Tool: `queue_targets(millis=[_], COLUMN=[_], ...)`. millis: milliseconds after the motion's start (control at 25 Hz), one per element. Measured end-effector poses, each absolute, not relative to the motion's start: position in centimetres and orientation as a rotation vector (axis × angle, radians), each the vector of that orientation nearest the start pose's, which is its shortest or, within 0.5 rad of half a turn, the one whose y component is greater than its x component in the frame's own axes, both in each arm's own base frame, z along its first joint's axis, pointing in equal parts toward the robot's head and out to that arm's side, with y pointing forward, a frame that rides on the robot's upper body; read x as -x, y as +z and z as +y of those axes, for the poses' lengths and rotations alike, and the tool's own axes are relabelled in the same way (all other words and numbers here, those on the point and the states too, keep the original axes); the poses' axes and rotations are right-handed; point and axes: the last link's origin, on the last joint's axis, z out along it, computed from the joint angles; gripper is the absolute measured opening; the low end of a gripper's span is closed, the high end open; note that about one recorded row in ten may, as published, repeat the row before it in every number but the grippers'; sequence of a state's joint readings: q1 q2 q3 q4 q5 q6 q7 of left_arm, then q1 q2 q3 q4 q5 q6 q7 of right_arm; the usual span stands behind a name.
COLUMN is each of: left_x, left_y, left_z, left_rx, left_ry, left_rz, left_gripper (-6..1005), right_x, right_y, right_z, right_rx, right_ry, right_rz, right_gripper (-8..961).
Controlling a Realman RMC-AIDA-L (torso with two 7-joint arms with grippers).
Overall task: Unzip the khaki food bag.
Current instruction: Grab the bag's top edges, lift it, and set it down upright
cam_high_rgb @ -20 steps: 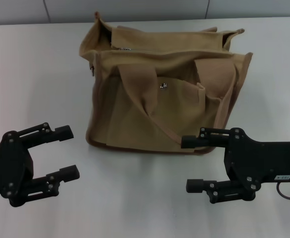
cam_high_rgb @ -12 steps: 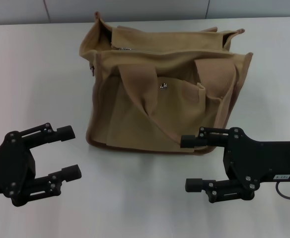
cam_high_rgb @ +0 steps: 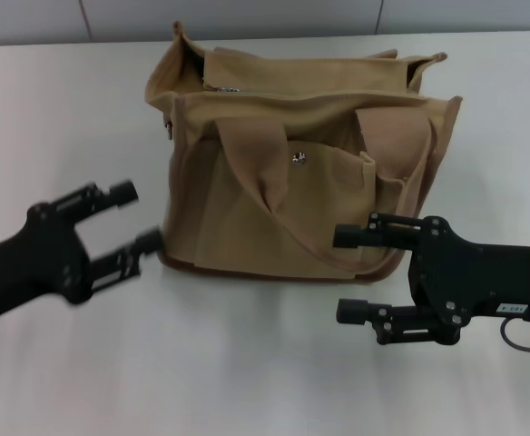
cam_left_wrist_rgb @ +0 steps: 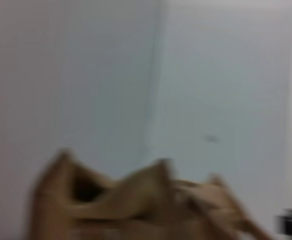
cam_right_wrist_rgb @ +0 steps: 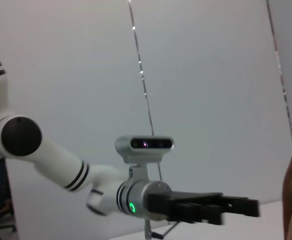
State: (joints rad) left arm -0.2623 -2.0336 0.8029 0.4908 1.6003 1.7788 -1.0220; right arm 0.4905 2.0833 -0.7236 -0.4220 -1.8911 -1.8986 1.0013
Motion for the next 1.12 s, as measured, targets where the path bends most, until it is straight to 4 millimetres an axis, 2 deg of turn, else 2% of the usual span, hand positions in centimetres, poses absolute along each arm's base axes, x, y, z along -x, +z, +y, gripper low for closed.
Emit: queue_targets(millis=[40,240,440,640,920,1120], left_x=[30.1,29.6,28.6,28.2,28.0,27.8], left_y=[0.8,-0.5,-1.9,-2.5,-2.5,-2.0], left_z=[25.2,27.5,28.6,28.7,28.4,27.8], left_rx=[2.422,2.339,2.333,2.340,2.345,2.356], left_ry=[-1.098,-1.123,-1.144,-1.143,-1.168,-1.211], left_rz=[-0.508,-0.599,-0.611,-0.571,-0.564,-0.538], left_gripper=[714,712,710,707,527,290], right_x=[-24.3,-24.4,-24.6,-24.6,-24.6,-24.6], right_y=[-2.3,-2.5,-2.8,-2.9,-2.9,-2.9], right_z=[26.1,26.2,26.2,26.2,26.2,26.2], right_rx=[2.855,2.847,2.837,2.835,2.835,2.836], right_ry=[1.219,1.212,1.203,1.200,1.198,1.198], right_rz=[0.269,0.285,0.313,0.314,0.311,0.310], right_gripper=[776,775,775,775,774,774])
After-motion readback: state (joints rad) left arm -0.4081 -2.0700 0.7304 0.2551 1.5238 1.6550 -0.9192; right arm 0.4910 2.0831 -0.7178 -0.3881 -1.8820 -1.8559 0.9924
